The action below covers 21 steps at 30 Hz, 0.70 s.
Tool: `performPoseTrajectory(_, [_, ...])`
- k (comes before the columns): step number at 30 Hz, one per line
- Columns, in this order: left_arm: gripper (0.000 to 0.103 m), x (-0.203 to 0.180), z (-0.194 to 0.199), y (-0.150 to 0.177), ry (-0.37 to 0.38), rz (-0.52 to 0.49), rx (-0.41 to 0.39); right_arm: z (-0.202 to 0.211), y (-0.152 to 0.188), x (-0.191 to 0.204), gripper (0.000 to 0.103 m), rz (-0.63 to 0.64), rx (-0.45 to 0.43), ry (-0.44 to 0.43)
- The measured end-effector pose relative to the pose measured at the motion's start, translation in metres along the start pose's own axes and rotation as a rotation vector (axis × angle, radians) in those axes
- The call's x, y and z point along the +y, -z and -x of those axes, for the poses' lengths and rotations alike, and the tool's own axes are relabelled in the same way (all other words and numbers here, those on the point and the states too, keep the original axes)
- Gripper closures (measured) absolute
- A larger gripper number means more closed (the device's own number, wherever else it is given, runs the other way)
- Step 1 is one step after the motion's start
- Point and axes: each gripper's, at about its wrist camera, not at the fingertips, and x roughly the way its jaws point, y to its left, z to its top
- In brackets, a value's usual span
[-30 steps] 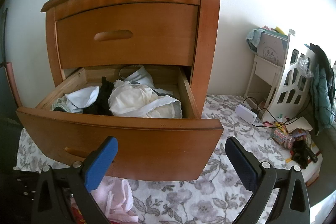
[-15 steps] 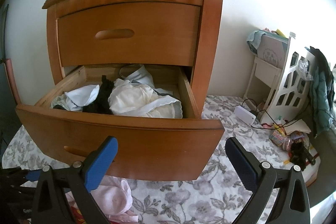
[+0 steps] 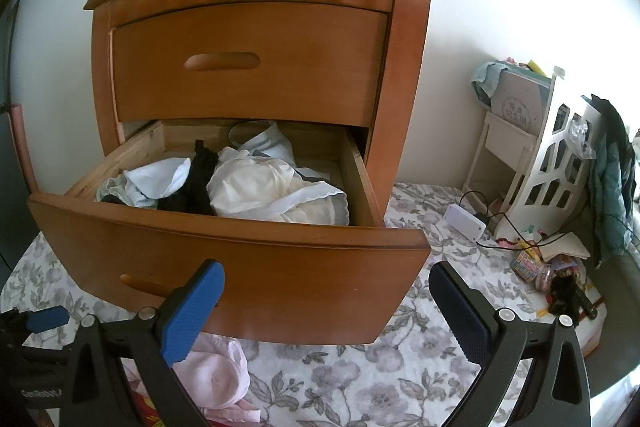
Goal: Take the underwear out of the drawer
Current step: 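Move the left tool back into the drawer over the white sock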
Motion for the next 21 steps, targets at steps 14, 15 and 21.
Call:
performPoseTrajectory(14, [0.003, -0.007, 0.034, -0.007, 0.059, -0.046, -0.108, 0.001, 0.0, 0.001, 0.0, 0.007, 0.0, 0.002])
performPoseTrajectory(15, [0.003, -0.009, 0.038, -0.008, 0.05, -0.058, -0.116, 0.0, 0.0, 0.001, 0.0, 0.008, 0.0, 0.002])
performPoseTrajectory(21, [0.003, -0.02, 0.065, -0.012, -0.071, -0.115, -0.245, 0.0, 0.001, 0.005, 0.0, 0.029, 0.006, 0.002])
